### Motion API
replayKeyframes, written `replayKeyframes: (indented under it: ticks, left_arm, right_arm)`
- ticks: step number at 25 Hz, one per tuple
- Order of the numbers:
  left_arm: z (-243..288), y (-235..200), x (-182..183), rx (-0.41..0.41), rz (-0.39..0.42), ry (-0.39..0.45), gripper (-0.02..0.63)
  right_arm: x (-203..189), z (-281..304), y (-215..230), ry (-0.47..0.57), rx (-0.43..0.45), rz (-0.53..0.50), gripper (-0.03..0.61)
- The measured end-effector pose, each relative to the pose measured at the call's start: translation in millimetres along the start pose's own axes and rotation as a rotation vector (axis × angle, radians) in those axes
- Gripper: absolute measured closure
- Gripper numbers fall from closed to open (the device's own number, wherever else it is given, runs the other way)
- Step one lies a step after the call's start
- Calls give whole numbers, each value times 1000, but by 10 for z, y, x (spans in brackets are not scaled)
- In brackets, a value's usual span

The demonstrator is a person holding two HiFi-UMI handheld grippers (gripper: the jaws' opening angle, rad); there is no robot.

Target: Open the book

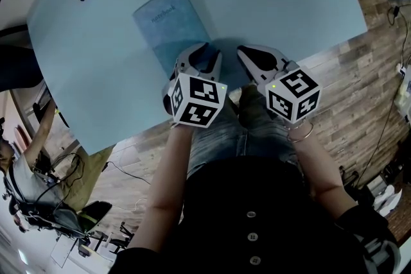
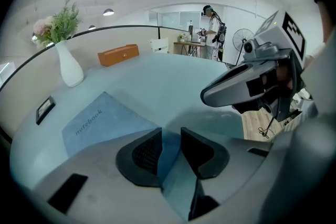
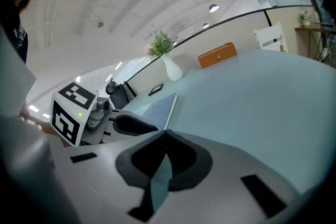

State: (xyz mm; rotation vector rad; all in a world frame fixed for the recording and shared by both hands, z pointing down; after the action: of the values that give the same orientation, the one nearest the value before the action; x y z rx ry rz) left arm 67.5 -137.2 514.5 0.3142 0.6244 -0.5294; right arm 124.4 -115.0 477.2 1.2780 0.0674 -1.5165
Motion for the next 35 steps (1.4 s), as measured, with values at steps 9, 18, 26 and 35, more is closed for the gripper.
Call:
replayKeyframes:
  ticks: [9, 18, 26, 35]
  left_arm:
    - [-48, 12, 13, -18, -15, 33, 571]
    - [-213, -41, 99, -17, -81, 65, 581]
    - [-378, -133, 183, -11, -148, 104, 584]
    - [-627, -277, 243, 17, -233, 183, 587]
  right_arm:
    - [84, 89, -29, -3, 9, -20, 577]
    - [178, 138, -110, -14, 38, -55, 577]
    - [299, 189, -186, -23, 64, -100, 577]
    - [348, 264, -313, -31, 89, -139, 577]
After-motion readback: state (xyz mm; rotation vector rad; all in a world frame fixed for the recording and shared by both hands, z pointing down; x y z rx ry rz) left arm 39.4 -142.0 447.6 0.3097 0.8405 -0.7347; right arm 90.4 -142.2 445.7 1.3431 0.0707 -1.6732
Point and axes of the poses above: the fingertips, and each gripper's own axes: z forward along the fingers, y to its right, x out of its top, the point moved 1 cm from there along -z, backward along the fingers, and after that the axes turned 10 degrees about x, right-handed, at the moved point
